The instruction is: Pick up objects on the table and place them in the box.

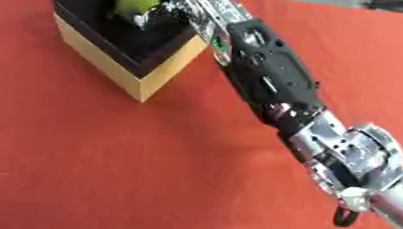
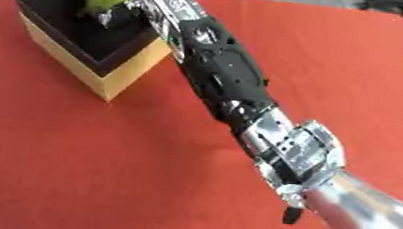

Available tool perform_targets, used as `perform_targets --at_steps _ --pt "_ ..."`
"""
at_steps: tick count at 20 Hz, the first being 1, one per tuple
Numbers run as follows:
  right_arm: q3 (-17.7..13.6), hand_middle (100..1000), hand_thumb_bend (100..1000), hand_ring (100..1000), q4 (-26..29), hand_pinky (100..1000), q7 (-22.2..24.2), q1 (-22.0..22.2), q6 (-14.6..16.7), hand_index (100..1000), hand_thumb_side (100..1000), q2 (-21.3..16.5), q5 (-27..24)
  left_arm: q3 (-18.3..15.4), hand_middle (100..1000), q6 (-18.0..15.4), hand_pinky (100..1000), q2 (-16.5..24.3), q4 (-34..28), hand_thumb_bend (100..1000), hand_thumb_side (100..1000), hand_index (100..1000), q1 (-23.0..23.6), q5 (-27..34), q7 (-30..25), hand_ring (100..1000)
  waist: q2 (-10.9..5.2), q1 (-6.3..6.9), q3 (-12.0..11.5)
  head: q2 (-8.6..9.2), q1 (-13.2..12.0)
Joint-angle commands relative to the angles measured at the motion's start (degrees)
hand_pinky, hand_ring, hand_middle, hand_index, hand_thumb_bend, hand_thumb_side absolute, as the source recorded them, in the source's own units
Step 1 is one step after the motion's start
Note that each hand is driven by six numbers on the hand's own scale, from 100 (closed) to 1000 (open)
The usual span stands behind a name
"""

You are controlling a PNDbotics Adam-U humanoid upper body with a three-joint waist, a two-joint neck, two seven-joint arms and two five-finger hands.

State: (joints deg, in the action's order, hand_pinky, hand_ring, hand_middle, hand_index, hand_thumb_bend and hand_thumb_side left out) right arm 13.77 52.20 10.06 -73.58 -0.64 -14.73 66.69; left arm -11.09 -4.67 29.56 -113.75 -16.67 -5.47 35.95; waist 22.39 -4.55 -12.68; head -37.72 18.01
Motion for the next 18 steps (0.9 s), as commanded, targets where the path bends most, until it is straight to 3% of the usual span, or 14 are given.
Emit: perform_targets --at_steps 1,7,10,11,13,18 --pt "-0.51 827 273 870 2.9 878 -0.38 -1.43 -0.69 930 441 -1.8 0.59 -0.69 646 -0.04 761 0.9 -0.84 213 560 753 -0.17 0.25 -0.06 656 -1.64 0.71 0.07 0.02 -0.18" --pt "-0.63 785 225 844 9.74 853 -2.57 -1.29 -1.93 921 320 -4.88 -2.95 -0.85 647 -0.07 761 1.03 -0.84 213 559 753 0.05 0.1 0.1 656 -1.88 0.68 0.39 -0.27 -0.96" --pt "-0.81 749 100 824 14.03 828 -4.87 -1.1 -1.94 898 279 -7.57 -5.58 -0.97 647 -0.04 761 1.08 -0.84 213 560 753 0.24 0.0 0.26 657 -1.94 0.65 0.66 -0.44 -1.85" --pt "-1.14 732 100 809 15.47 812 -5.59 -1.06 -2.03 876 270 -8.52 -6.47 -1.0 647 -0.03 761 1.11 -0.84 213 559 754 0.32 -0.04 0.29 657 -2.0 0.66 0.82 -0.54 -2.23" --pt "-2.35 720 100 801 18.35 802 -7.25 -0.61 -1.68 864 270 -10.98 -8.24 -1.1 647 -0.03 761 1.17 -0.84 213 559 753 0.46 -0.15 0.41 657 -2.1 0.71 1.08 -0.65 -2.96" --pt "-3.72 710 100 796 25.88 793 -11.85 4.18 -0.97 844 375 -16.96 -12.87 -1.3 647 -0.05 761 1.28 -0.84 214 558 754 0.65 -0.36 0.66 657 -2.21 0.88 1.72 -0.7 -4.82"
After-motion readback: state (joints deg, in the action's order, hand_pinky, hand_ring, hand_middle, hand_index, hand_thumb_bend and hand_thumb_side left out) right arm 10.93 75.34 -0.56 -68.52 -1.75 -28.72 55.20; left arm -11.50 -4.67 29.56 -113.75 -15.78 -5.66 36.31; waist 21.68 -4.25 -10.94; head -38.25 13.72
